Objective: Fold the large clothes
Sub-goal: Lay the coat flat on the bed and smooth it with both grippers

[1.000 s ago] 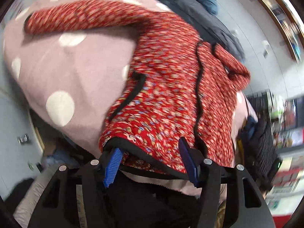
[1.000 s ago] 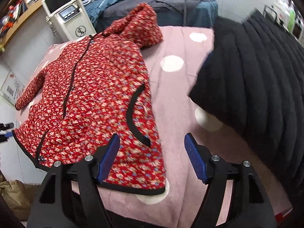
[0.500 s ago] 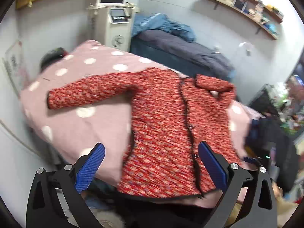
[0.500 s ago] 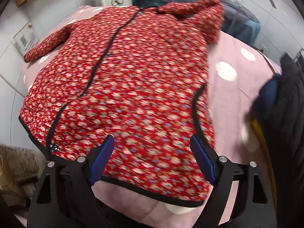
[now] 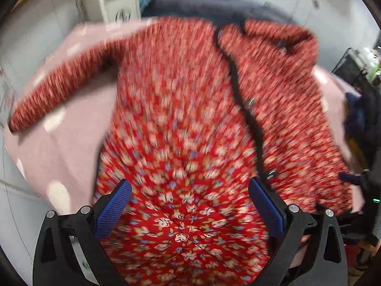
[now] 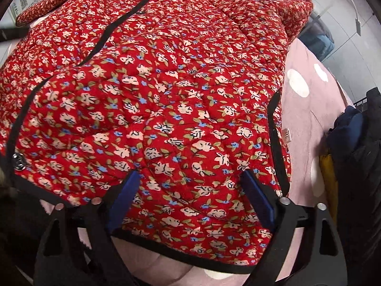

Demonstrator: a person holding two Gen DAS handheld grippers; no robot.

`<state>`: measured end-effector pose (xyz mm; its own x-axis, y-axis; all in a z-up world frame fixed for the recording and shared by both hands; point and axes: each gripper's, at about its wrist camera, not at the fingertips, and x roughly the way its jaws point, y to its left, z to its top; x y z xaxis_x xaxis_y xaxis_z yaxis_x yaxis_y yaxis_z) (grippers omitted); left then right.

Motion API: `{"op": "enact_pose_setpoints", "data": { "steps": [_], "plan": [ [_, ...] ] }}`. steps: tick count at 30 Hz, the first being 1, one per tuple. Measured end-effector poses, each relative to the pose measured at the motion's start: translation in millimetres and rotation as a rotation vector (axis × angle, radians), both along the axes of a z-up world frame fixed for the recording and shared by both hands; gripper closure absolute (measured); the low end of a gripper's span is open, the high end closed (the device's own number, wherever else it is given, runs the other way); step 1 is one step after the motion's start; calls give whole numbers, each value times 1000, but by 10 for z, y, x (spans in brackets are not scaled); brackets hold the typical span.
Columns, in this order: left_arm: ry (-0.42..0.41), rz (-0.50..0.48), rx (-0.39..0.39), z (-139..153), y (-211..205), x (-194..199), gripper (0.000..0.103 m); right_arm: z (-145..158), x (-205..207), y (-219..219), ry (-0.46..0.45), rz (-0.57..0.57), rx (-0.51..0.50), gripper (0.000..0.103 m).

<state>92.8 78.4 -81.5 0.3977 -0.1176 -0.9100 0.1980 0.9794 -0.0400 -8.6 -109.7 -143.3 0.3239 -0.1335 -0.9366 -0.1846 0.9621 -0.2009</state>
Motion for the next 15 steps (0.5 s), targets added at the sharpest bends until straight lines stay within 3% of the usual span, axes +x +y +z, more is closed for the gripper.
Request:
{"op": "enact_pose_setpoints", "data": {
  "steps": [2,4,9,15],
  "plan": [
    [46,40,35,-263,43,25,7,-41,5,-1,-4,-8,-14,6],
    [30,27,60,-413,61,-10,7,-87,30,-18,1,-20,-12,6],
    [-57,-13,152,-504,-63,-140,6,-179,83,-127,1,-56,49,5],
    [-10,5,164,-474,-171,-48,6,-225,156,-261,17,-58,99,5]
  ]
}}
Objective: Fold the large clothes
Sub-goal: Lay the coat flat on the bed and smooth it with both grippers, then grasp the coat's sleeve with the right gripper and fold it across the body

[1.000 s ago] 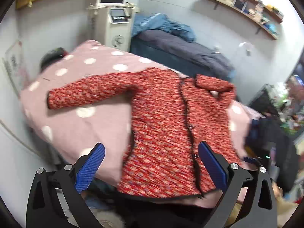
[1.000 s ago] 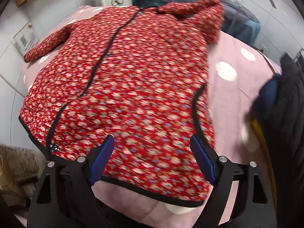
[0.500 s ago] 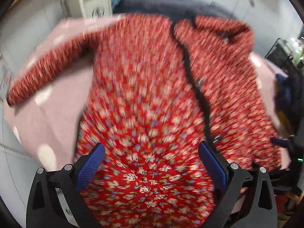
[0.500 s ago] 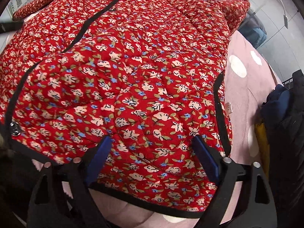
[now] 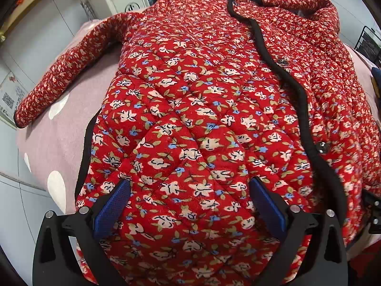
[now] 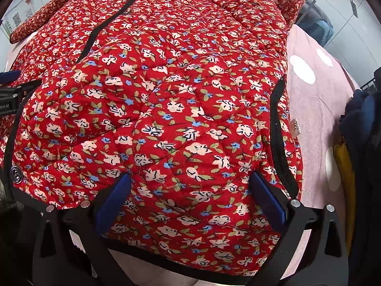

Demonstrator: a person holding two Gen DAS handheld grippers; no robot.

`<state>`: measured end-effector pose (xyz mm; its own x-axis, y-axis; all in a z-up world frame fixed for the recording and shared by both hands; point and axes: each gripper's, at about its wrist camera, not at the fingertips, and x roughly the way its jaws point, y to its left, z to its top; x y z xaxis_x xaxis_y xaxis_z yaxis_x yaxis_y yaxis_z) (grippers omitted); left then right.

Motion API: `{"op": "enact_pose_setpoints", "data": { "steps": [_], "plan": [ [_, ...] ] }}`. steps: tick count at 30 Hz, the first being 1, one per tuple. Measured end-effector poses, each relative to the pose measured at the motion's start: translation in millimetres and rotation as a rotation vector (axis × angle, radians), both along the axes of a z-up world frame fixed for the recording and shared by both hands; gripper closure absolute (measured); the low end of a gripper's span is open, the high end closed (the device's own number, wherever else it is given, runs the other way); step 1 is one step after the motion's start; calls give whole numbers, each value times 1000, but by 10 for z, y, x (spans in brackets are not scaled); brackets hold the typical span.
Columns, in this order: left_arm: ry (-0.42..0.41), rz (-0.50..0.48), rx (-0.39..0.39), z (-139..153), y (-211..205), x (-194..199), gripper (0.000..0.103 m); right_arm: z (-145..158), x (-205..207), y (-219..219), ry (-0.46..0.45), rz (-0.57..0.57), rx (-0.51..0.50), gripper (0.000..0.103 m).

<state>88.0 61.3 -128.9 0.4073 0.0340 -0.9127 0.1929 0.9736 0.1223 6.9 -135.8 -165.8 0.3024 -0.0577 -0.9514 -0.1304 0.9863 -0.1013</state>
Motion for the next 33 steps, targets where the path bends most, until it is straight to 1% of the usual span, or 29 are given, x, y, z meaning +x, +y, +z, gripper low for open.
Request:
{"op": "enact_pose_setpoints", "data": {
  "steps": [2,5,6,8,9,11,14,16,18,19,21,22,23,25,27,28,29,30,31,32,33],
  "plan": [
    [24,6,-38,139,-10,49,6,7,28,-50,13,4,12,5],
    [7,10,-125,361,7,98,6,75,115,-130,34,4,39,5],
    [0,10,-142,413,1,109,6,164,143,-163,20,-1,58,5],
    [-14,5,-146,468,-12,148,6,405,203,-303,-57,-23,111,5],
    [-19,0,-143,477,-50,183,6,488,250,-363,-84,-32,117,5],
    [-15,-4,-140,472,-108,231,6,643,425,-517,-126,-54,97,5],
    [-8,-25,-157,484,-203,330,7,870,791,-796,-195,-115,47,5],
    [-25,-41,-148,513,-288,357,6,1001,1040,-969,-232,-161,68,5],
    [-31,-52,-146,508,-320,305,6,1121,1401,-1179,-249,-213,121,5],
    [-28,-53,-155,510,-302,254,6,1129,1529,-1184,-251,-227,131,5],
    [-10,-32,-176,490,-247,215,6,1193,1948,-1350,-260,-286,128,5],
    [0,-21,-181,485,-183,190,6,1202,2161,-1448,-251,-327,145,5],
    [15,-5,-193,464,-135,183,6,1205,2279,-1553,-245,-371,176,5],
    [26,17,-204,436,-72,174,6,1173,2553,-1753,-239,-458,258,5],
    [30,46,-202,407,13,137,7,1058,2844,-1920,-217,-533,287,6],
    [32,52,-203,398,38,128,6,1000,2919,-1944,-206,-546,302,6],
    [36,58,-205,390,68,116,7,907,3010,-1947,-185,-542,319,9],
    [40,62,-207,386,90,112,7,818,3087,-1927,-158,-530,299,13],
    [43,62,-212,386,102,108,7,736,3139,-1900,-135,-520,248,26],
    [41,61,-216,396,111,103,7,711,3112,-1883,-140,-520,241,52],
    [35,58,-217,412,104,102,7,694,3079,-1880,-155,-519,271,66]
  ]
}}
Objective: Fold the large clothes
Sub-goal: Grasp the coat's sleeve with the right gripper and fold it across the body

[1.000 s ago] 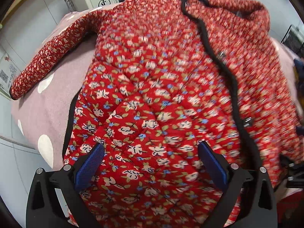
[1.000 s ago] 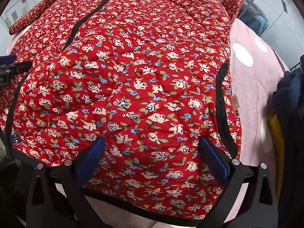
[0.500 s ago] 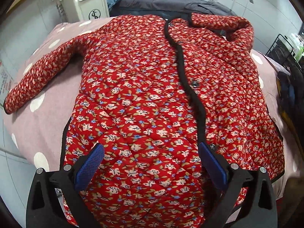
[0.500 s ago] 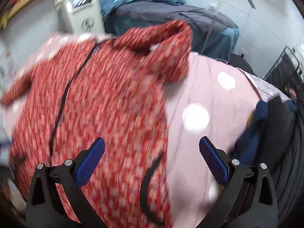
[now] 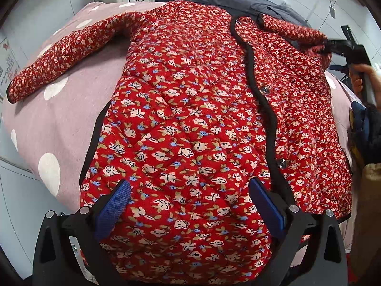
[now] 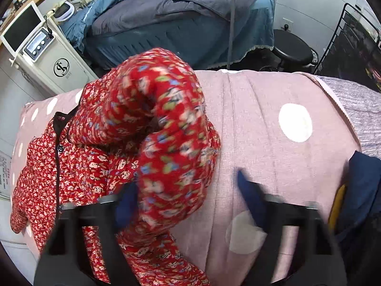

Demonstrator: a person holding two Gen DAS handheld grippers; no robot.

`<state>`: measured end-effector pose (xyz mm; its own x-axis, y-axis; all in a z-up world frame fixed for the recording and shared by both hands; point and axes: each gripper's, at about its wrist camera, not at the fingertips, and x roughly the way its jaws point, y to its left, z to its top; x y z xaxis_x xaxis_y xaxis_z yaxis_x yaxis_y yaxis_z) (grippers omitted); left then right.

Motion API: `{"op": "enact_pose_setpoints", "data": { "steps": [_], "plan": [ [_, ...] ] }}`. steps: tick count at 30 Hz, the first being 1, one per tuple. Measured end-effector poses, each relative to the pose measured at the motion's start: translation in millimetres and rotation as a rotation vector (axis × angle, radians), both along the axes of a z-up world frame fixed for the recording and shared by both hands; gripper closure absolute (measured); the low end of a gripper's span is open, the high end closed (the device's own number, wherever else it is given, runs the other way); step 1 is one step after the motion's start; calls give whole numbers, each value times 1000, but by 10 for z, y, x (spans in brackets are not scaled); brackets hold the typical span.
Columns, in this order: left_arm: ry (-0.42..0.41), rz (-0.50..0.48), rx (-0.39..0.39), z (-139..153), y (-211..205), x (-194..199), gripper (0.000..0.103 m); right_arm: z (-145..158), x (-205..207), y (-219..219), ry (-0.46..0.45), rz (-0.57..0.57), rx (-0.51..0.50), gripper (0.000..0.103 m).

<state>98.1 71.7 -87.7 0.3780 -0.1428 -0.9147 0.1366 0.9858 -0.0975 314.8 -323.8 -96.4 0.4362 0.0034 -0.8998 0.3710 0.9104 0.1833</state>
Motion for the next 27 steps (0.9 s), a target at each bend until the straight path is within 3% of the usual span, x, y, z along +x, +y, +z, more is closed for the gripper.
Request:
{"op": "enact_pose_setpoints", "data": {
  "steps": [1,3,7,10,13,14,17,21,27],
  "plan": [
    [-7,-3,1,15,-13,6,7,-3,-50,11,-22,0,39,78],
    [-20,-12,4,49,-26,8,7,70,-141,77,-39,2,-6,84],
    [-53,-34,-12,124,-126,31,7,397,-471,534,-175,149,-219,86],
    [-85,-51,-38,205,-228,18,7,545,-882,1083,-276,342,-402,86],
    [-99,-58,-63,271,-299,6,7,432,-1375,1706,-354,565,-604,86],
    [-101,-61,-67,285,-321,-1,7,263,-1608,1951,-367,662,-686,85],
    [-105,-76,-63,321,-409,-19,7,-248,-1936,2336,-305,822,-839,77],
    [-120,-93,-55,375,-457,-127,7,-607,-2004,2333,-206,785,-783,69],
    [-91,-77,-86,343,-454,-183,7,-545,-1880,2048,-164,645,-673,59]
  ]
}}
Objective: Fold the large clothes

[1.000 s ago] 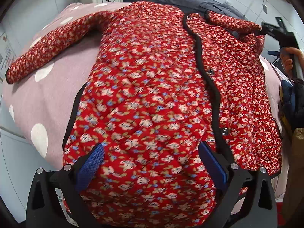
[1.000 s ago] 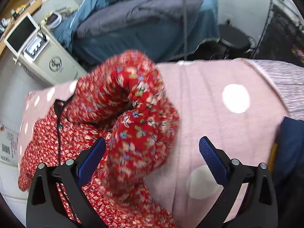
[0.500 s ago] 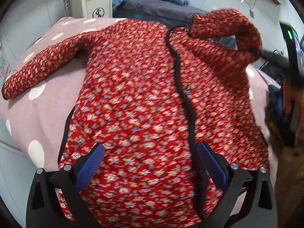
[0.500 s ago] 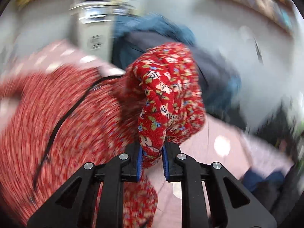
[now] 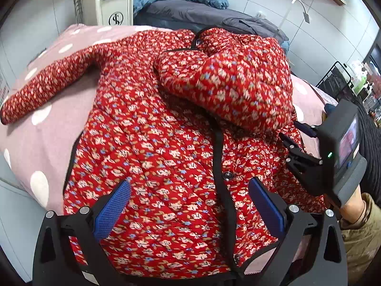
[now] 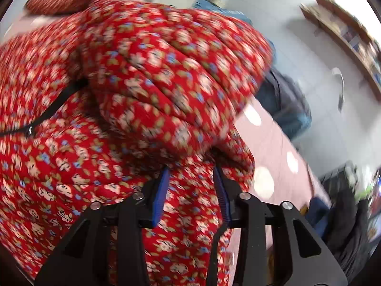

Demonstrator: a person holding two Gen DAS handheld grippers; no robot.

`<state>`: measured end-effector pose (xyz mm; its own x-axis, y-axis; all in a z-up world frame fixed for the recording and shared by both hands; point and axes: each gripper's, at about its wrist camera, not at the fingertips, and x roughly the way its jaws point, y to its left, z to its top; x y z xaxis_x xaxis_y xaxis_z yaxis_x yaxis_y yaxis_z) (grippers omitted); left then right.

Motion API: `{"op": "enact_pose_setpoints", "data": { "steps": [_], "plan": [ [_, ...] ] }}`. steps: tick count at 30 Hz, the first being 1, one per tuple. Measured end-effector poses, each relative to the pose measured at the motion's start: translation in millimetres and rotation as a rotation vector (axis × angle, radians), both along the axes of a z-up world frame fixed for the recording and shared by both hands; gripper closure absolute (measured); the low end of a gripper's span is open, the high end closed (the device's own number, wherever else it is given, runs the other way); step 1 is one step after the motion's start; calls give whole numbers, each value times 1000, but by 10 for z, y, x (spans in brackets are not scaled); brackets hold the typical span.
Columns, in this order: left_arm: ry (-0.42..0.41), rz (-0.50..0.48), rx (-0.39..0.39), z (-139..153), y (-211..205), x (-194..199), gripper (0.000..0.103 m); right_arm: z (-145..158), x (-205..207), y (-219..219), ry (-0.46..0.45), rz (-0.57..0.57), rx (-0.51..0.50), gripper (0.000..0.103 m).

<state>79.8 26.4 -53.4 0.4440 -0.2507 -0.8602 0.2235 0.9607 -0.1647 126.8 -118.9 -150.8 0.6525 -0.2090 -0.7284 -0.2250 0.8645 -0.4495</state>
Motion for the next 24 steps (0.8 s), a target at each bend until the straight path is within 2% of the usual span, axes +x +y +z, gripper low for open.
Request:
{"op": "enact_pose_setpoints", "data": {
  "steps": [2,6,8,13,15,16,18,22,24],
  "plan": [
    [-10,1,-7,5,13,8,7,58,27,-132,20,-63,85,44],
    [-81,11,16,55,104,82,6,154,-45,-367,57,-133,231,40],
    [-109,18,28,66,176,173,7,181,-85,-450,80,-159,300,33],
    [-183,-19,48,36,297,499,7,189,-120,-769,126,-196,452,32],
    [-241,-69,80,23,267,580,6,190,-72,-913,142,-226,511,32],
    [-267,-96,132,2,225,644,6,187,-55,-982,151,-243,551,32],
    [-267,-148,164,-24,145,753,6,181,26,-1170,172,-278,668,32],
    [-243,-249,84,-93,-55,925,6,186,137,-1506,210,-287,985,32],
    [-224,-257,92,-134,-188,976,7,137,219,-1642,229,-319,1139,32]
  ]
}}
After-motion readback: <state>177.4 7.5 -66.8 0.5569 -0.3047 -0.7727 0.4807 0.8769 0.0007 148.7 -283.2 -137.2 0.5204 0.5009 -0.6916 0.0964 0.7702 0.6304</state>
